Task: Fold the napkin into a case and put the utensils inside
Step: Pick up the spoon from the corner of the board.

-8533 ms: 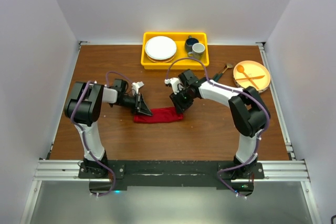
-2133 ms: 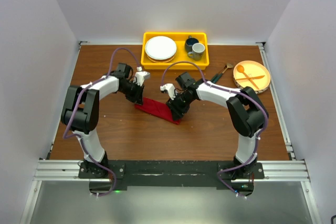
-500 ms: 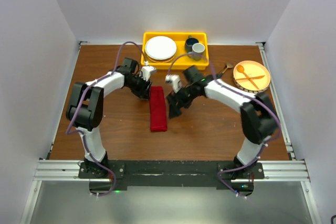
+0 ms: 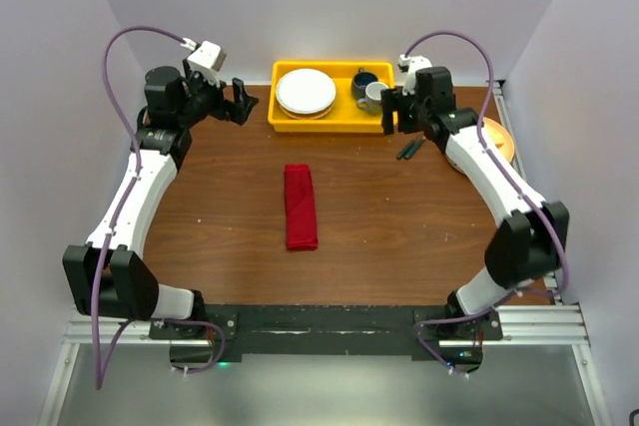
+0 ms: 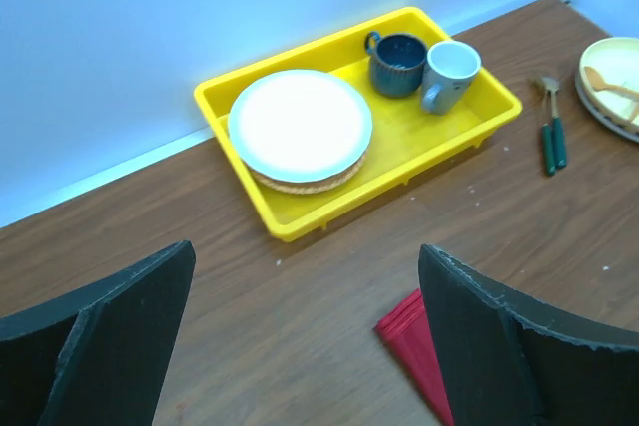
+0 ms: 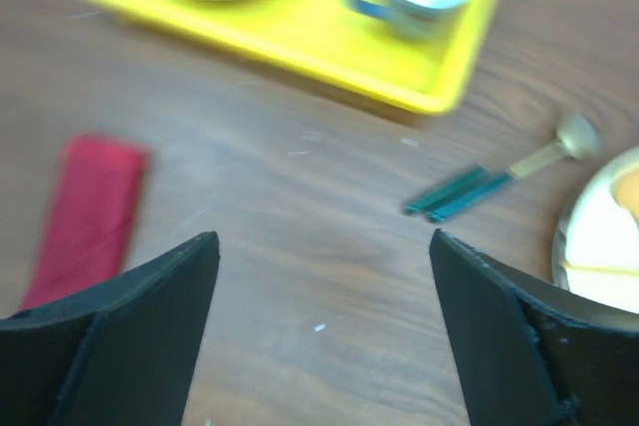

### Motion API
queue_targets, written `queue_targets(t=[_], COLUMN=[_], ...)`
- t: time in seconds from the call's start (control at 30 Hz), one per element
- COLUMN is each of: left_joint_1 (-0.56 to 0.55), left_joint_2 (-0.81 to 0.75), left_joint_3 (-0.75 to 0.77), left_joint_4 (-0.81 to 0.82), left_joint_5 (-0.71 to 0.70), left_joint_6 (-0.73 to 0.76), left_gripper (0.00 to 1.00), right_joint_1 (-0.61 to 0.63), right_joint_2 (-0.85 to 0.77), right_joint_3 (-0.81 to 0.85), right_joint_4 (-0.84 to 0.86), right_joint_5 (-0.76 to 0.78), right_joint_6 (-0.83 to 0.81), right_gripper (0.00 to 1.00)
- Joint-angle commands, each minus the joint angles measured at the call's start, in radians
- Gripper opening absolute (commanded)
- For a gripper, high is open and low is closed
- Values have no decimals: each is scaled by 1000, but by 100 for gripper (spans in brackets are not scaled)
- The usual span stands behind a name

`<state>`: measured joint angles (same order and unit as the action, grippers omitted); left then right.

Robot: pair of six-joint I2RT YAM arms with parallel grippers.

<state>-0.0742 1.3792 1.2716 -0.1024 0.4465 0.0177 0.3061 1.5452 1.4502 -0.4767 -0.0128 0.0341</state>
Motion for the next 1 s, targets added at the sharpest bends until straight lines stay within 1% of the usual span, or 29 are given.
queue_targets(t=[0.0, 0.07, 0.13, 0.3, 0.4, 0.5, 0.63, 0.8, 0.97], left_joint_1=[-4, -6, -4, -6, -6, -4, -6, -6, -4], left_joint_2=[24, 35, 40, 43, 46, 46, 50, 57, 61], left_joint_3=[-9, -8, -15, -57, -72, -78, -77, -78, -77], left_joint_4=[44, 33, 30, 26, 26, 26, 23, 18, 17], left_joint_5=[37, 43, 47, 37, 34, 34, 32, 34, 34], left_joint_6=[-131, -156, -177, -185, -185, -180, -176, -174, -171], left_gripper=[100, 100, 100, 100, 100, 100, 100, 100, 100], right_joint_1=[-68, -78, -97, -145, -156, -162, -167, -170, -179], right_joint_2=[147, 194, 262, 424, 492, 530, 584, 613, 609], right_joint_3=[36, 79, 119, 223, 263, 294, 309, 305, 270], right_joint_4=[27, 30, 44, 55, 59, 61, 44, 43, 49], right_joint_5=[262, 303, 335, 321, 336, 362, 389, 438, 441], right_joint_6=[148, 161, 196, 251, 270, 289, 319, 336, 340], right_gripper=[77, 70, 68, 62, 61, 61, 48, 45, 43])
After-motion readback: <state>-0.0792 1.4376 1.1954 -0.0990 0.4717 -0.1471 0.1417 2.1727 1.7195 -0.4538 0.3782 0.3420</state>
